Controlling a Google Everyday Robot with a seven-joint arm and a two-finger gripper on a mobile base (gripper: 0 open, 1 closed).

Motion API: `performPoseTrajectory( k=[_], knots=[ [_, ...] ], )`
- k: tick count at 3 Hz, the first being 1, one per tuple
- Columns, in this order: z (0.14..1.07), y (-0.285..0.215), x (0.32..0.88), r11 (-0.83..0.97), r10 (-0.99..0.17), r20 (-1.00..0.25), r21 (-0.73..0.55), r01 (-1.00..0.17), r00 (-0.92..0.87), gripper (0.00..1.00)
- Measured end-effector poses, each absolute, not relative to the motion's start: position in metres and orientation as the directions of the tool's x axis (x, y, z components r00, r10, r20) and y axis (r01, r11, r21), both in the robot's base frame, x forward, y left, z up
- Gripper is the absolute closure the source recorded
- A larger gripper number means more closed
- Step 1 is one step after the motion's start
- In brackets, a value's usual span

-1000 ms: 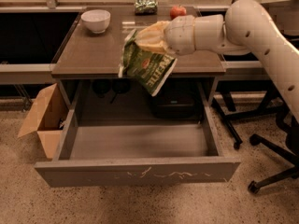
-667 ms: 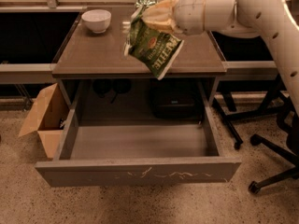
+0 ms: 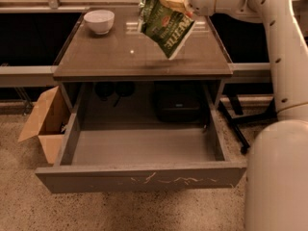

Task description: Pick green jalapeno chip bag from top drawer and place on counter

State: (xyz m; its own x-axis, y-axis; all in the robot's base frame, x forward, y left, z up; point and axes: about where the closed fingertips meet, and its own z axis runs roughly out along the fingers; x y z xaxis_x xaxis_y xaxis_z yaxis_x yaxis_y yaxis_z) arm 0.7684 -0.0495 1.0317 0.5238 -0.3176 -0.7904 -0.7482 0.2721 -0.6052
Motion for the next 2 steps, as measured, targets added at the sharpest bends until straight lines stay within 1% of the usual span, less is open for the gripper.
performPoseTrajectory(
  k=[1, 2],
  knots=[
    [1.0244, -0.0584, 0.7942, 0.311, -0.296, -0.822, -0.565, -0.765, 0.487, 0.81],
    [1.0313, -0.0649, 0.7981, 0.328, -0.294, -0.820, -0.570, -0.753, 0.492, 0.57]
  ],
)
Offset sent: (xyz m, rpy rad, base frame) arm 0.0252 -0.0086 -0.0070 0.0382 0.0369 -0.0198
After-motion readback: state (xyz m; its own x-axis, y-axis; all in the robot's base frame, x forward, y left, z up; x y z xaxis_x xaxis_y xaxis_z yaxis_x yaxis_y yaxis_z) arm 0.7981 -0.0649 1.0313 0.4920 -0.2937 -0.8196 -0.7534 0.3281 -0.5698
